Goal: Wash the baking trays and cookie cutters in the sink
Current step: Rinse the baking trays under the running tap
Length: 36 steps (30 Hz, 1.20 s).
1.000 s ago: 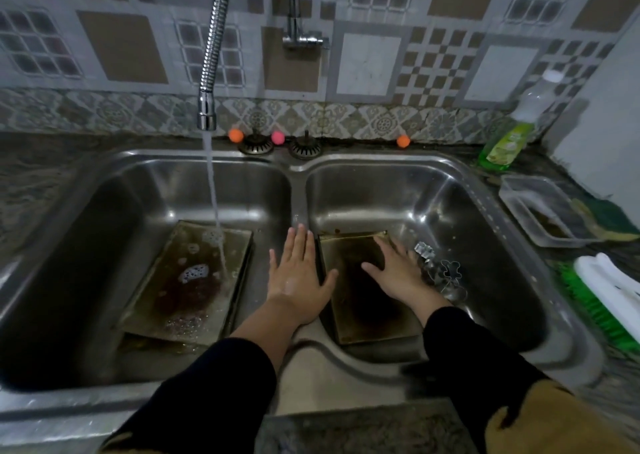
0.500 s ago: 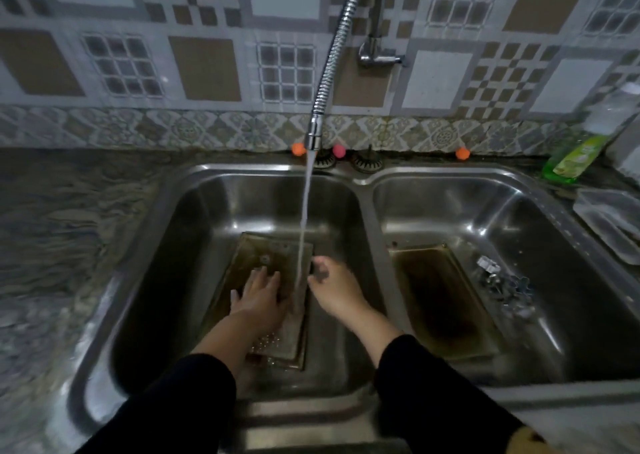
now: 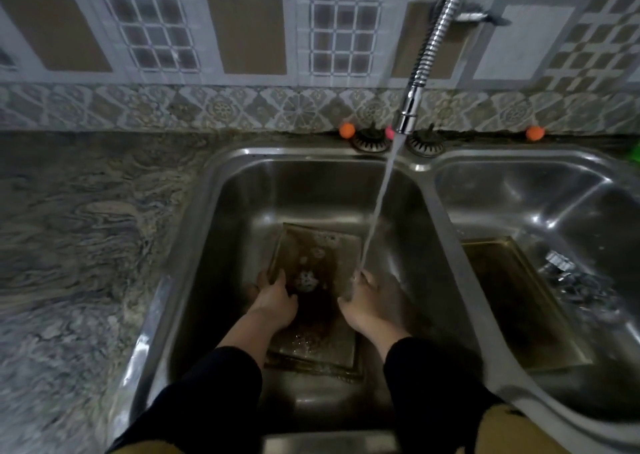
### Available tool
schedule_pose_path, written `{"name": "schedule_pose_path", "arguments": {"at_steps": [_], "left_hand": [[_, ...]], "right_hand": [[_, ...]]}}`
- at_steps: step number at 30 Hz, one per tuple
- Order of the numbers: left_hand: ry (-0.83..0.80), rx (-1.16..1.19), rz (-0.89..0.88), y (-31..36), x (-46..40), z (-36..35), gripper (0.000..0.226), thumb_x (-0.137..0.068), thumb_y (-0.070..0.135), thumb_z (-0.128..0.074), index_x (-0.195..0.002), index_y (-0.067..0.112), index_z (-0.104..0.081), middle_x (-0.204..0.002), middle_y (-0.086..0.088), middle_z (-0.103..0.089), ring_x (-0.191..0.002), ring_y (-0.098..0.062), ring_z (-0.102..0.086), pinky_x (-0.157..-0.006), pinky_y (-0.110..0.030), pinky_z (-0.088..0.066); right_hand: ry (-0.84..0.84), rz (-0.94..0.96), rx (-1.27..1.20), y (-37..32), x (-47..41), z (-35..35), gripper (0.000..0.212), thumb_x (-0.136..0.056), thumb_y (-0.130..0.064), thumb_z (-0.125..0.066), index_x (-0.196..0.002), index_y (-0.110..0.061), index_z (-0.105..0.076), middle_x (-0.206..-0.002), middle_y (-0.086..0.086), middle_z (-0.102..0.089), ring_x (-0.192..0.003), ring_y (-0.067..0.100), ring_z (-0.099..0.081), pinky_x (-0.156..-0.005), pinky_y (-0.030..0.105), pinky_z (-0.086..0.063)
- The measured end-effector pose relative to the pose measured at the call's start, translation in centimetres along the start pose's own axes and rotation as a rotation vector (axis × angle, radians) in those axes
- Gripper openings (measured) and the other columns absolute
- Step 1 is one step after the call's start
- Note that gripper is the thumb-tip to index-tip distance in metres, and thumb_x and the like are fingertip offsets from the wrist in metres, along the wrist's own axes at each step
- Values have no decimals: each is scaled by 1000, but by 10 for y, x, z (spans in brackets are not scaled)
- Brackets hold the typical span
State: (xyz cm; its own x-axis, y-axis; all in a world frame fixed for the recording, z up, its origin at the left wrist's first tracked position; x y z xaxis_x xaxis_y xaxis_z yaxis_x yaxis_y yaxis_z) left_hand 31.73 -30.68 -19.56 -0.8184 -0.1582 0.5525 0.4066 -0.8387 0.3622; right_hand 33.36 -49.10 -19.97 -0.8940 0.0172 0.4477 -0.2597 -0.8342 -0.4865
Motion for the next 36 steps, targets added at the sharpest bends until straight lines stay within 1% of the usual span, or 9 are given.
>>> {"name": "schedule_pose_path", "arguments": {"at_steps": [6, 11, 16, 19, 25, 27, 29, 31, 36], "left_hand": [[107, 62, -11, -2, -3, 14, 57, -100, 19, -42, -152, 18, -19, -148, -17, -19, -128, -34, -41, -108, -36, -37], [285, 169, -79, 17, 17, 43, 54, -102, 24, -30, -152, 39, -13, -133, -7, -52, -106, -20, -59, -85, -28, -46], [279, 501, -298, 38, 37, 55, 42, -104, 34, -31, -144, 46, -29, -144, 13, -42, -101, 19, -42, -80, 0, -26], [319, 669, -419, 44, 50, 69, 44, -103, 22, -37, -133, 53, -31, -126, 33, -43, -102, 30, -38, -79, 6, -29], [387, 642, -418, 41, 54, 64, 65, -96, 23, -54, -148, 41, -20, -133, 19, -47, -119, 5, -46, -100, -18, -37], [411, 722, -399, 44, 54, 64, 65, -96, 25, -53, -149, 42, -20, -137, 14, -48, -124, -2, -47, -104, -27, -39], [443, 785, -370, 47, 54, 68, 64, -96, 27, -54, -147, 47, -20, -138, 9, -50, -126, -10, -48, -107, -37, -41], [418, 792, -338, 50, 53, 66, 68, -94, 31, -56, -147, 48, -17, -138, 5, -50, -125, -16, -51, -105, -39, -42], [253, 276, -160, 57, 60, 34, 73, -95, 54, -41, -151, 42, 5, -155, -7, -8, -139, -32, -27, -108, -48, -33]], "right_hand": [[-28, 27, 151, 1, 6, 1, 72, -97, -42, -44, -153, -22, -4, -160, -3, 9, -141, 31, -9, -115, 40, -22], [-85, 147, 143, -29, 25, -34, 69, -96, -57, -16, -146, -29, 22, -151, -1, 36, -139, 22, 32, -115, 47, 16], [80, 345, 200, -80, 15, -15, 59, -97, -54, -6, -141, -34, 28, -151, -4, 34, -142, 18, 26, -118, 48, 9], [128, 395, 170, -90, -2, 15, 55, -97, -55, -7, -143, -44, 21, -156, -5, 26, -143, 17, 24, -116, 51, 12], [322, 341, 396, -64, -3, 79, 56, -94, -60, -11, -147, -47, 2, -158, 0, 21, -144, 30, 20, -111, 58, 17], [277, 241, 185, -42, 5, 89, 56, -96, -55, -24, -148, -47, -5, -158, -2, 18, -145, 34, -4, -115, 55, -19], [119, 157, -227, -23, 17, 86, 54, -99, -44, -36, -146, -51, -11, -158, -1, -7, -127, 24, -43, -91, 36, -50], [83, 193, -493, -22, 32, 89, 59, -100, -32, -42, -144, -55, -10, -147, -8, -35, -114, 15, -53, -93, 37, -50], [194, 221, -562, -26, 58, 123, 62, -99, -29, -45, -145, -55, -11, -150, -7, -36, -133, 22, -41, -106, 43, -39]]}}
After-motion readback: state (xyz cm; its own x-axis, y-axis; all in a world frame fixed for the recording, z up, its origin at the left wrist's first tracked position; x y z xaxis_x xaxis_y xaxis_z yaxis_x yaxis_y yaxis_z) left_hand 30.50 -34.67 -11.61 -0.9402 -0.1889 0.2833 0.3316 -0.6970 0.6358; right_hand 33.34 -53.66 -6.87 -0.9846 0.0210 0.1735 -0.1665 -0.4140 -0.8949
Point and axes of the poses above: each hand's wrist, its own x-axis away from the middle knuckle, its own z-axis out of the back of the hand, y = z × x, the point moved 8 cm from there along -x, towards the middle knuckle
